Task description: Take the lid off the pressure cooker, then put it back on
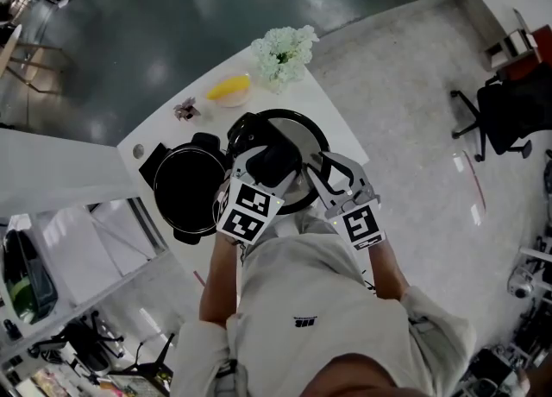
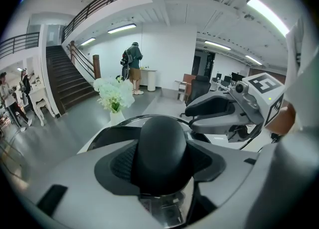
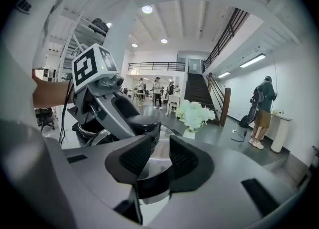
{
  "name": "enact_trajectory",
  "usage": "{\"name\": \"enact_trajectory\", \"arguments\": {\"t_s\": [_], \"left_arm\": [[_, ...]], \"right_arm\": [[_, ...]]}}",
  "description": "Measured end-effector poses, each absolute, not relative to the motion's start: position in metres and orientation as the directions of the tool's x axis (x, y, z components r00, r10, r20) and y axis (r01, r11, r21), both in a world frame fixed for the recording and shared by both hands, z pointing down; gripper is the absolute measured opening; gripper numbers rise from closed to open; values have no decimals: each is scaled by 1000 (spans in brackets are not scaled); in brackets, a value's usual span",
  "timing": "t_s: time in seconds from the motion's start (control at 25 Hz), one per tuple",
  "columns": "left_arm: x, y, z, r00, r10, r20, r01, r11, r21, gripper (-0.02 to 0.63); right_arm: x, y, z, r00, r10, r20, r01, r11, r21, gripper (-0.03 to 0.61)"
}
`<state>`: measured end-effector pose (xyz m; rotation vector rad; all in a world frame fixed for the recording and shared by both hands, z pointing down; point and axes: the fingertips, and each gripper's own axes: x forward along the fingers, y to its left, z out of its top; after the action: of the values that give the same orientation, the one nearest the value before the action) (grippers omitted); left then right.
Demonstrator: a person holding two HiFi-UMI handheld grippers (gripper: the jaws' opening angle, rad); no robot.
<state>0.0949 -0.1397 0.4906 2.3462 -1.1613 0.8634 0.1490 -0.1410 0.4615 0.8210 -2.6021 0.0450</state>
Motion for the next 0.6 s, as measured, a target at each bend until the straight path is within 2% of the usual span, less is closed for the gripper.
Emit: {"name": "enact_trajectory", "arguments": {"t_s": [0.2,0.6], "left_arm": [[72,-127,476,479,-574,665,-800,-598,60,287],[8,-96,469,483,-566,668,-791,-609,55,287]], "right_arm": [[122,-128,448,-774,-525,354,-516,847,128,120],[65,-103,443,-781,-507,364,-495,859,134,120]]}}
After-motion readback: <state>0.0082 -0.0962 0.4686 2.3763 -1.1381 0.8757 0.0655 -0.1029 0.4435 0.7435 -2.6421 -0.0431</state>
